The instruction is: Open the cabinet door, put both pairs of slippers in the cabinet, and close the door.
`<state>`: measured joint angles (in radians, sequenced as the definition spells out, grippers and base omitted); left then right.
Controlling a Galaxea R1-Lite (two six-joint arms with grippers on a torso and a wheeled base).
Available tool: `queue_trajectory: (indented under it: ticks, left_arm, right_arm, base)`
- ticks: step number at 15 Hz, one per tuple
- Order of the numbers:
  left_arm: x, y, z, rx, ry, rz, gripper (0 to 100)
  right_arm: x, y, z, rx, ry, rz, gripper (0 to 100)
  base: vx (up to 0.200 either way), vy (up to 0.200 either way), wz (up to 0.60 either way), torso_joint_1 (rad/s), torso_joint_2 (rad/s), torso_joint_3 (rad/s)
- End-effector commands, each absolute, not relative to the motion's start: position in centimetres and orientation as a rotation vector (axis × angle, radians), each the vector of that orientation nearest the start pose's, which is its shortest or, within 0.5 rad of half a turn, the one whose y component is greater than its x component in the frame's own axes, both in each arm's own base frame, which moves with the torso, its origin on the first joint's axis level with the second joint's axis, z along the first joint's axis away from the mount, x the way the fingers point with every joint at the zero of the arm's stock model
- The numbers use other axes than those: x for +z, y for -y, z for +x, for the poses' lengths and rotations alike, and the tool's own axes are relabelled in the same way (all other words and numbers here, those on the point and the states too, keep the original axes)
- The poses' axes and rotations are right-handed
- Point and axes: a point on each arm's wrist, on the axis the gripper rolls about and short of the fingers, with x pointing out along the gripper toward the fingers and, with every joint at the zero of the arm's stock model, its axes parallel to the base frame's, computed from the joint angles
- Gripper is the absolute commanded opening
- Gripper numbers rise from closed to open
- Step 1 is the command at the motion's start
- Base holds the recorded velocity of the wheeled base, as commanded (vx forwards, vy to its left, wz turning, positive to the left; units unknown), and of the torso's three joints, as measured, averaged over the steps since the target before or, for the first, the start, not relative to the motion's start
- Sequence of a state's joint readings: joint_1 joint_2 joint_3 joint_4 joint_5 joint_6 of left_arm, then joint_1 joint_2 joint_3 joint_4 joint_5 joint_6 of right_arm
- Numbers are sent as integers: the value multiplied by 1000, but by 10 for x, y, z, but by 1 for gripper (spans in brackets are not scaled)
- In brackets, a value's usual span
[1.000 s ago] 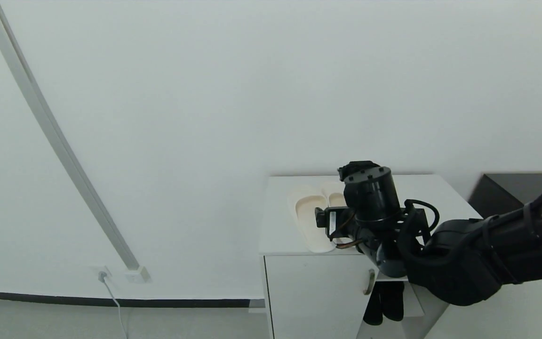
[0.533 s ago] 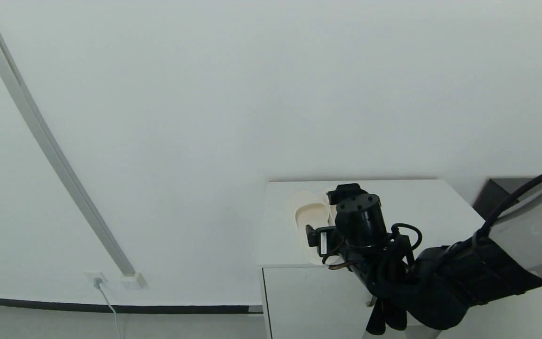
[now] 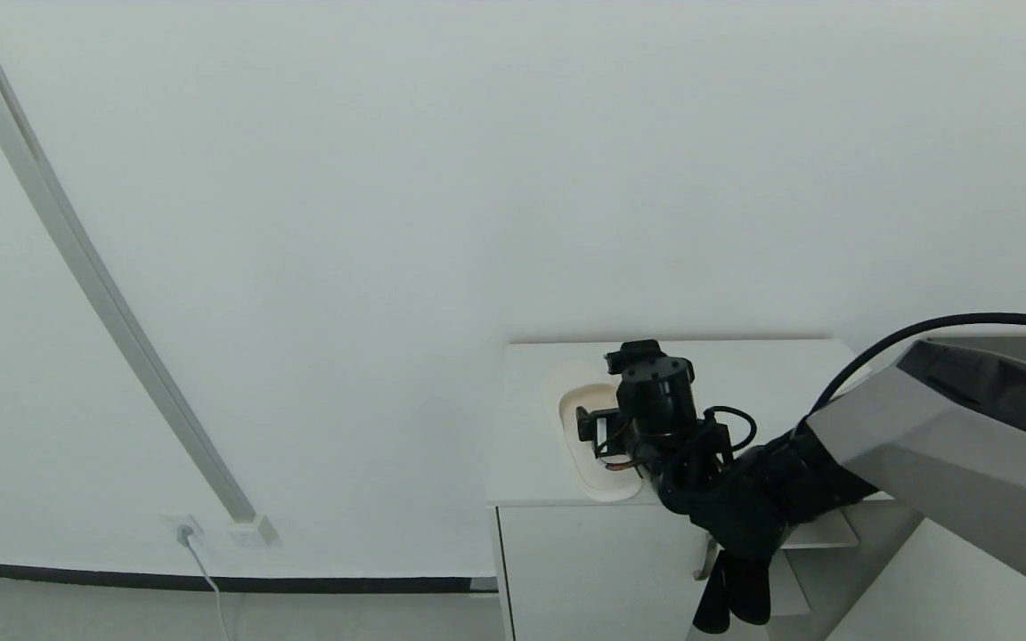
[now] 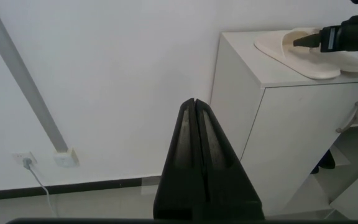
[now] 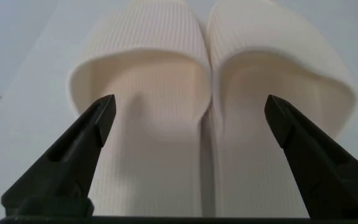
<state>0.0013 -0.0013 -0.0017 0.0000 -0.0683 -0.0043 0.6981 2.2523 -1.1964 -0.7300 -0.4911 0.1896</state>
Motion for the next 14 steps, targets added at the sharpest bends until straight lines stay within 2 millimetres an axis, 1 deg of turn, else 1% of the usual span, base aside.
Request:
queue_trajectory:
  ticks: [1, 4, 6, 11, 12, 14]
  left_arm:
    - [76, 2, -23, -67, 1, -5, 0]
    - [76, 2, -23, -67, 1, -5, 0]
    - [76, 2, -23, -67, 1, -3, 0]
    - [76, 2, -23, -67, 1, -5, 0]
    - [76, 2, -23, -67, 1, -3, 0]
    - [76, 2, -23, -67, 1, -3, 0]
  right_arm:
    - [74, -280, 365, 174, -276, 6, 100]
    - [76, -282, 378, 170, -283, 5, 100]
    - [74, -279, 385, 161, -284, 8, 100]
    - [74, -275, 389, 160, -283, 20, 100]
    - [74, -275, 389, 160, -283, 23, 0]
    - [74, -274, 389, 160, -284, 24, 0]
  base:
    - [0, 0, 0, 0, 0, 0]
    - [0, 0, 0, 0, 0, 0]
    - [0, 0, 0, 0, 0, 0]
    - [0, 0, 0, 0, 0, 0]
    - [0, 0, 0, 0, 0, 0]
    - [0, 0, 0, 0, 0, 0]
